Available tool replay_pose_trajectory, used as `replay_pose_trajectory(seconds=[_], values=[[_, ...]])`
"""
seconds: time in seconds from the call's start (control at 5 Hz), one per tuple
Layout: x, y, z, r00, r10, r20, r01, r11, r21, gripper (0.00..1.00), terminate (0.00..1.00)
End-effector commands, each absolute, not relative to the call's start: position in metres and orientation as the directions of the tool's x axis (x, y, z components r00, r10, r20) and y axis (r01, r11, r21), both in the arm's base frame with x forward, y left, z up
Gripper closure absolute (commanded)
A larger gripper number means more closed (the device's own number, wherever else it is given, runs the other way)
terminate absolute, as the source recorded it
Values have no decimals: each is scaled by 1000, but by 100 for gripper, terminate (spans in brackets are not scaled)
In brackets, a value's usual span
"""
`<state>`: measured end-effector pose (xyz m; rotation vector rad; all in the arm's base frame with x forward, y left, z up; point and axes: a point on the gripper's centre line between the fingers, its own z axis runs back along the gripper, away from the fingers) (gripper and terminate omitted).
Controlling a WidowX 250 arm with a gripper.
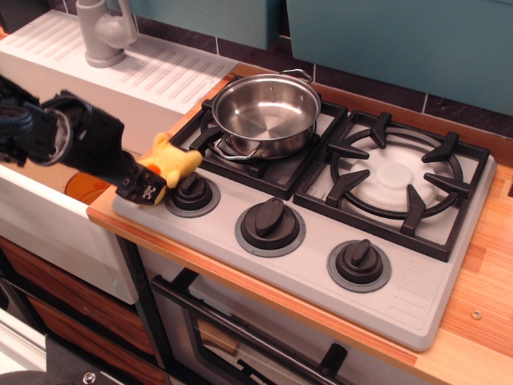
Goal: Put pan on stove and put stuffedduck in pan
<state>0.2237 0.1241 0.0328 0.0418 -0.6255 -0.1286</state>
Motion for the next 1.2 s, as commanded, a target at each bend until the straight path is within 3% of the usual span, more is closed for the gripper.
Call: replay_pose_trajectory(seconds=[0.0, 0.2, 0.4, 0.8, 1.0], values=[[242, 124, 22, 813, -132, 567, 119, 991, 60, 0, 0], [257, 122, 25, 827, -140, 544, 135, 990, 49, 0, 0], [273, 124, 28, 826, -155, 542, 148, 987, 57, 100, 0], [266, 123, 85, 898, -167, 406, 138, 985, 100, 100, 0], [265, 121, 127, 921, -169, 351, 134, 983, 124, 100, 0]])
